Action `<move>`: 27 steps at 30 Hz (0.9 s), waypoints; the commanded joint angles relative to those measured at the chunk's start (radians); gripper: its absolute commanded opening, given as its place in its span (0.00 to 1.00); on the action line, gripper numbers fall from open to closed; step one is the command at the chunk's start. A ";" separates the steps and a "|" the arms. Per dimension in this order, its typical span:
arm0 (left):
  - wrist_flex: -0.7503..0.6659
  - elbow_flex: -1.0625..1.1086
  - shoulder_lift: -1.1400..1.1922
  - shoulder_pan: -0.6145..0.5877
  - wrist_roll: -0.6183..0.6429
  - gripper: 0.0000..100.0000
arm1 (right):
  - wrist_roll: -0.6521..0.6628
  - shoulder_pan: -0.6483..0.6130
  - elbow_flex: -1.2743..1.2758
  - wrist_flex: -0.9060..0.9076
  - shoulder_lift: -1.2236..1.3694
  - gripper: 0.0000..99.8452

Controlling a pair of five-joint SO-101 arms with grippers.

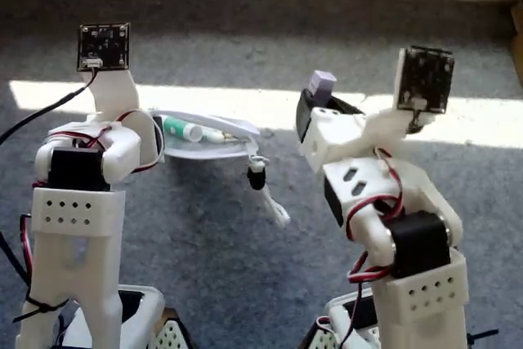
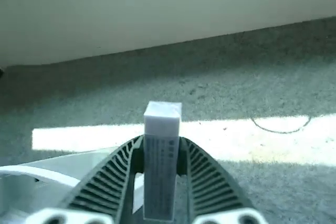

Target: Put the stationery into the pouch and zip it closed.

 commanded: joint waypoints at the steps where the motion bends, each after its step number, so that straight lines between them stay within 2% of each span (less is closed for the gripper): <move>1: -0.025 -0.031 -0.022 0.021 -0.008 0.01 | -0.034 -0.021 0.117 -0.183 -0.147 0.01; 8: -0.023 -0.031 -0.022 0.021 -0.008 0.01 | -0.035 -0.271 0.533 -0.751 -0.325 0.01; 13: -0.021 -0.030 -0.022 0.019 -0.008 0.01 | -0.032 -0.375 0.753 -1.086 -0.354 0.01; 17: -0.021 -0.030 -0.022 0.019 -0.008 0.01 | -0.023 -0.407 0.835 -1.227 -0.351 0.01; 20: -0.021 -0.030 -0.022 0.019 -0.009 0.01 | 0.046 -0.414 0.851 -1.279 -0.334 0.01; 27: -0.021 -0.030 -0.022 0.016 -0.009 0.01 | 0.060 -0.424 0.845 -1.382 -0.116 0.01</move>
